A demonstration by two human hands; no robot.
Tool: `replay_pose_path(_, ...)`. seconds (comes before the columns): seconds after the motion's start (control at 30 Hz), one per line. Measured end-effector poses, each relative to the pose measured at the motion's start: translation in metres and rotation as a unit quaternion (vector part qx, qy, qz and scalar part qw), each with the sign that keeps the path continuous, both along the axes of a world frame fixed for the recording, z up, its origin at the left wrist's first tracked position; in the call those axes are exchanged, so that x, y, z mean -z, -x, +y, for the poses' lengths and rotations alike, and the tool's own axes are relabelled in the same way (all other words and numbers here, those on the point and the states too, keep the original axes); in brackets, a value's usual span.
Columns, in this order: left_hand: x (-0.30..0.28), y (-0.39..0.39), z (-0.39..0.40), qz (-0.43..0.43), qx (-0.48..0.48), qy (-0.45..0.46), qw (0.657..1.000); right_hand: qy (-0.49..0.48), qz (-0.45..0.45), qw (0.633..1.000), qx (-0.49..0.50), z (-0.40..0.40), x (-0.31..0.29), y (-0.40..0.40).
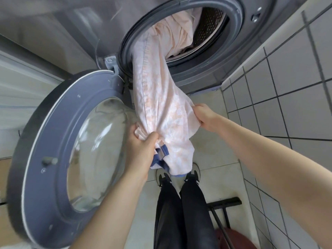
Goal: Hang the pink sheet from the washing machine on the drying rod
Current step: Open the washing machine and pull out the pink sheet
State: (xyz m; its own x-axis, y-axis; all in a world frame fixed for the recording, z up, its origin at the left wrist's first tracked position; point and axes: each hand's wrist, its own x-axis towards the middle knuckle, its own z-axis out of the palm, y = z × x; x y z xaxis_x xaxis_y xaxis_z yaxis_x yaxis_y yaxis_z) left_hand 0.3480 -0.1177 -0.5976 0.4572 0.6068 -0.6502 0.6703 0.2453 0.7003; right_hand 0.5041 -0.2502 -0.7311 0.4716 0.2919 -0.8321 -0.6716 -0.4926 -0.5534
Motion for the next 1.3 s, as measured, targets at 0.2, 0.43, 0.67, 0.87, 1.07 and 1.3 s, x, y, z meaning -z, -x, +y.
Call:
replay_pose_path(0.2, 0.018, 0.017, -0.01, 0.032, 0.133, -0.111, 0.984, 0.072, -0.215, 0.971, -0.079, -0.022, -0.055, 0.012)
replay_pose_path(0.43, 0.007, 0.024, -0.038, 0.002, 0.217, -0.213, 0.953, 0.029, -0.226, 0.96, -0.164, -0.011, -0.124, 0.063)
replay_pose_path(0.67, -0.007, 0.041, -0.065, -0.067, 0.339, -0.237, 0.908, 0.027, -0.067, 0.992, -0.102, 0.004, -0.123, 0.086)
replay_pose_path(0.87, -0.011, 0.054, -0.054, -0.067, 0.266, 0.045, 0.961, 0.076, -0.156, 0.974, -0.143, -0.006, -0.114, 0.093)
replay_pose_path(1.07, 0.031, 0.042, -0.034, 0.059, 0.085, -0.012, 0.995, 0.011, -0.193, 0.973, -0.128, -0.025, -0.122, 0.105)
replay_pose_path(1.3, 0.056, 0.004, -0.018, 0.155, -0.014, 0.189, 0.97, -0.1, -0.199, 0.966, -0.134, -0.042, -0.15, 0.11)
